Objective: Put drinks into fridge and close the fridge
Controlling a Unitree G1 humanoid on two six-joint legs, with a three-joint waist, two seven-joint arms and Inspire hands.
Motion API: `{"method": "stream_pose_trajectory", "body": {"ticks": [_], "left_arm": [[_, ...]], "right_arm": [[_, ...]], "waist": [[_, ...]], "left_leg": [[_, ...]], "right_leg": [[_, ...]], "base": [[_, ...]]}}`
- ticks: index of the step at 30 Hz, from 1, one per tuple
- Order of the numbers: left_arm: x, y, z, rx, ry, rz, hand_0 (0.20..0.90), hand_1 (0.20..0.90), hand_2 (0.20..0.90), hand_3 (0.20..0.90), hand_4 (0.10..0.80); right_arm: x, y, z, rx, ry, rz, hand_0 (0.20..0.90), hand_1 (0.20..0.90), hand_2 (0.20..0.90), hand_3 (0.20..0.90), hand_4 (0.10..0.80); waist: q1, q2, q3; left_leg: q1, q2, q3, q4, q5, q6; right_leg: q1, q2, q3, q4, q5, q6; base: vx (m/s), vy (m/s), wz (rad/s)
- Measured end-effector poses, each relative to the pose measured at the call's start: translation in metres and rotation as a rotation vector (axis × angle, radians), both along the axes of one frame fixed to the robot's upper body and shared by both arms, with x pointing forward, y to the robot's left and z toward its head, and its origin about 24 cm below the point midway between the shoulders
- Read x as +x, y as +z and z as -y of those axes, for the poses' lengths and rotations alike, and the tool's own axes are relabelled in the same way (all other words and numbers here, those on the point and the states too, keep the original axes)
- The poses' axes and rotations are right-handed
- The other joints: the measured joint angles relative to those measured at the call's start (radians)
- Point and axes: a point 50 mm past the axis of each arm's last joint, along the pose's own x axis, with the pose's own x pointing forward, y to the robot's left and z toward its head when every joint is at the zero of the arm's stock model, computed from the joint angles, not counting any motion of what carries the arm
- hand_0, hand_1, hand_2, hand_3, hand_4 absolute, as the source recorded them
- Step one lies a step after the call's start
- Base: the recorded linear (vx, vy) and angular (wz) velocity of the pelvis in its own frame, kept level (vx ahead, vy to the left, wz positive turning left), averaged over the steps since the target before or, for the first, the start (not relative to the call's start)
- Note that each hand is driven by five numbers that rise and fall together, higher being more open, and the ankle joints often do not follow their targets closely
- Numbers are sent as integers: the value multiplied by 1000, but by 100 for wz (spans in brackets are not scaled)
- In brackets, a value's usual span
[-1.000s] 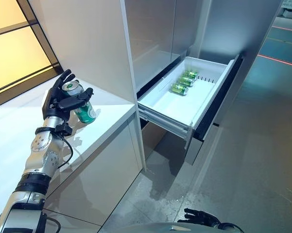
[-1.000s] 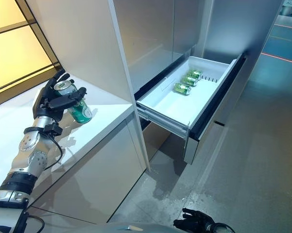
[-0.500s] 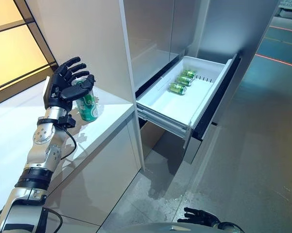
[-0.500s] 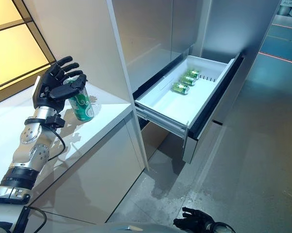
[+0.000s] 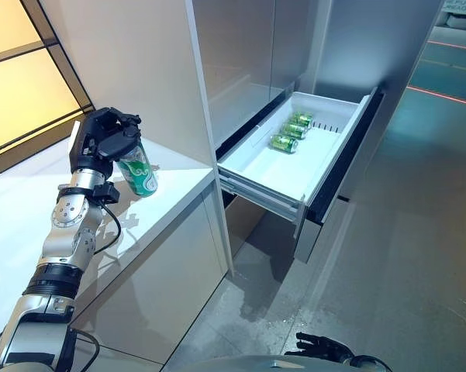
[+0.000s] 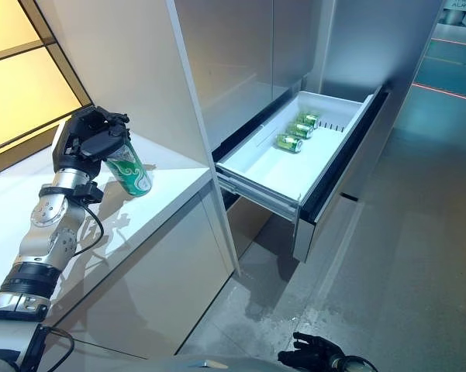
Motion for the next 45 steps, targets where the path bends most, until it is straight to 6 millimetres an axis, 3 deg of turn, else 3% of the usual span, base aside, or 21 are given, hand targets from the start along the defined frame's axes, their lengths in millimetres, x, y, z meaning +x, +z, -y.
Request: {"method": "stream_pose_trajectory", "body": {"ticks": [45], "left_arm": [[1, 0, -4, -1, 54, -6, 900, 900, 900, 900, 800]], "right_arm": [[-1, 0, 1, 0, -5, -1, 900, 900, 900, 900, 800]], "waist": [[0, 0, -1]], "left_leg": [[1, 0, 0, 0, 0, 0]], "right_leg": [[0, 0, 0, 0, 0, 0]], "base": [[0, 0, 0]]}}
